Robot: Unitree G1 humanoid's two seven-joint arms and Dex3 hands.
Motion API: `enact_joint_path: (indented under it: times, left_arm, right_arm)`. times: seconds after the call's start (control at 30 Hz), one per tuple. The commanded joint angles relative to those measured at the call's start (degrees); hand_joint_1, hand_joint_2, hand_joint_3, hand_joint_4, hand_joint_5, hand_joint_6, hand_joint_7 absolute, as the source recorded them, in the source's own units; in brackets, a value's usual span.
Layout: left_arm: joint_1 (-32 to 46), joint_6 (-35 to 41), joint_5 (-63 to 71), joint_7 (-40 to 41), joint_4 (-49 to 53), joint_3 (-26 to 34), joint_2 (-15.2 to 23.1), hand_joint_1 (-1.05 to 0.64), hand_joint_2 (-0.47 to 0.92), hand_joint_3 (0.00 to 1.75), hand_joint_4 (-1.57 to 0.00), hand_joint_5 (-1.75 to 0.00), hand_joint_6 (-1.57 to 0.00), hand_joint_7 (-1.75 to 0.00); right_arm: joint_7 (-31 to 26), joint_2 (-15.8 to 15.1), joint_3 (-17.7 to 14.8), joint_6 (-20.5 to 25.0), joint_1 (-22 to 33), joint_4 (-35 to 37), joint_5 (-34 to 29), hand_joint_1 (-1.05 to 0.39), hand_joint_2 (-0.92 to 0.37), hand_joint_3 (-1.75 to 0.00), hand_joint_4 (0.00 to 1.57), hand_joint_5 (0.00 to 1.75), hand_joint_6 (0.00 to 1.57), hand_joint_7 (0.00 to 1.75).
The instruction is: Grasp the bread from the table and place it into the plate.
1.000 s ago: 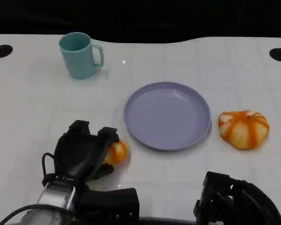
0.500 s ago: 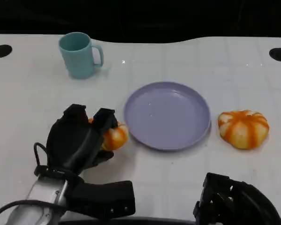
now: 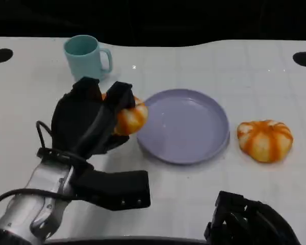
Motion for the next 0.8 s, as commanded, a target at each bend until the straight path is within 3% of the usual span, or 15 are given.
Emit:
enact_joint_path:
  times: [0.03, 0.13, 0.33, 0.57, 0.8]
  left_arm:
    - [-2.94, -2.29, -1.37, 0.20, 2.35, 0.17, -0.59, -0.19, 0.40, 0.94, -0.87, -1.75, -0.70, -1.68]
    - [-4.93, -3.67, -2.03, 0.62, 5.16, -0.32, -2.21, -0.19, 0.36, 1.05, -0.88, -1.75, -0.69, -1.73]
    - [-9.85, -4.83, -2.29, 0.61, 12.17, -2.32, -6.51, -0.19, 0.34, 1.10, -0.89, -1.75, -0.68, -1.75]
    - [-16.04, -6.94, -5.96, -1.63, 21.34, -3.40, -11.71, -0.18, 0.45, 0.98, -0.92, -1.75, -0.69, -1.75]
    - [-20.43, -8.11, -8.49, -3.20, 29.45, -4.10, -15.48, -0.19, 0.49, 0.97, -0.93, -1.75, -0.71, -1.70]
  right_arm:
    - [0.76, -0.30, -0.25, -0.88, -0.42, 0.81, 0.02, -0.70, -0.92, -0.26, 0.85, 1.58, 0.79, 1.33]
    - [1.09, -0.24, -0.21, -1.18, -0.81, 1.24, -0.05, -0.70, -0.92, -0.26, 0.85, 1.57, 0.79, 1.33]
    - [1.01, -0.39, 0.33, -0.77, -0.84, 1.15, -0.41, -0.71, -0.92, -0.25, 0.87, 1.57, 0.81, 1.32]
    - [0.95, -0.25, 0.34, -0.89, -0.55, 0.87, -0.67, -0.70, -0.92, -0.26, 0.88, 1.55, 0.81, 1.32]
    - [1.00, -0.45, 0.18, -0.61, -0.42, 0.33, -0.51, -0.69, -0.92, -0.27, 0.88, 1.54, 0.81, 1.31]
